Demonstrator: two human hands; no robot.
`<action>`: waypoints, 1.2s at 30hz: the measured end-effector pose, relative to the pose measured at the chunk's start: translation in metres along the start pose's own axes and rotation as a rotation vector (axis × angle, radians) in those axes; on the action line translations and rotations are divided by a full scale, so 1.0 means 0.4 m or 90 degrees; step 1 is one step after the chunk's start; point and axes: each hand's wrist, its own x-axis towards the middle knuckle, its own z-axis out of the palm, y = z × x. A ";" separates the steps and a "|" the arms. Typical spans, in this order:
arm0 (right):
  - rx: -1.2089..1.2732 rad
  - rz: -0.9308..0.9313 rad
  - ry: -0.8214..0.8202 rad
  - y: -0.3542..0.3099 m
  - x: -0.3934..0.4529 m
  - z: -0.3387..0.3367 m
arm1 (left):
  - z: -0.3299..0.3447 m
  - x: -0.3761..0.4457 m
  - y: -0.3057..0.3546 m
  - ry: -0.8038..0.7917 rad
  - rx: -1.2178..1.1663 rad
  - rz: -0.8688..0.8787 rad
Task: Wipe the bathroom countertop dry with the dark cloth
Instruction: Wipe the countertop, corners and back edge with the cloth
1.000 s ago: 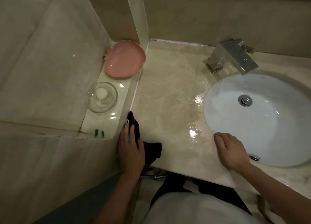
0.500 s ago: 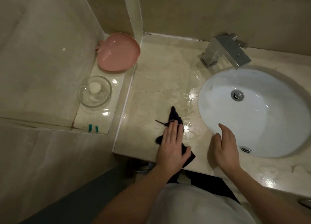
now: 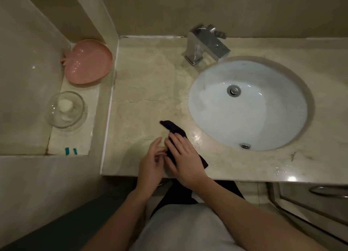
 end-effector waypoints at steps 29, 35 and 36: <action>-0.146 0.063 0.050 0.729 -0.366 -0.348 | 0.418 -0.131 0.208 -0.021 0.070 0.090; -0.023 0.063 0.126 0.756 -0.375 -0.376 | 0.544 -0.151 0.298 -0.025 0.024 0.072; 0.010 0.058 0.129 0.744 -0.378 -0.377 | 0.575 -0.148 0.322 -0.029 0.016 0.067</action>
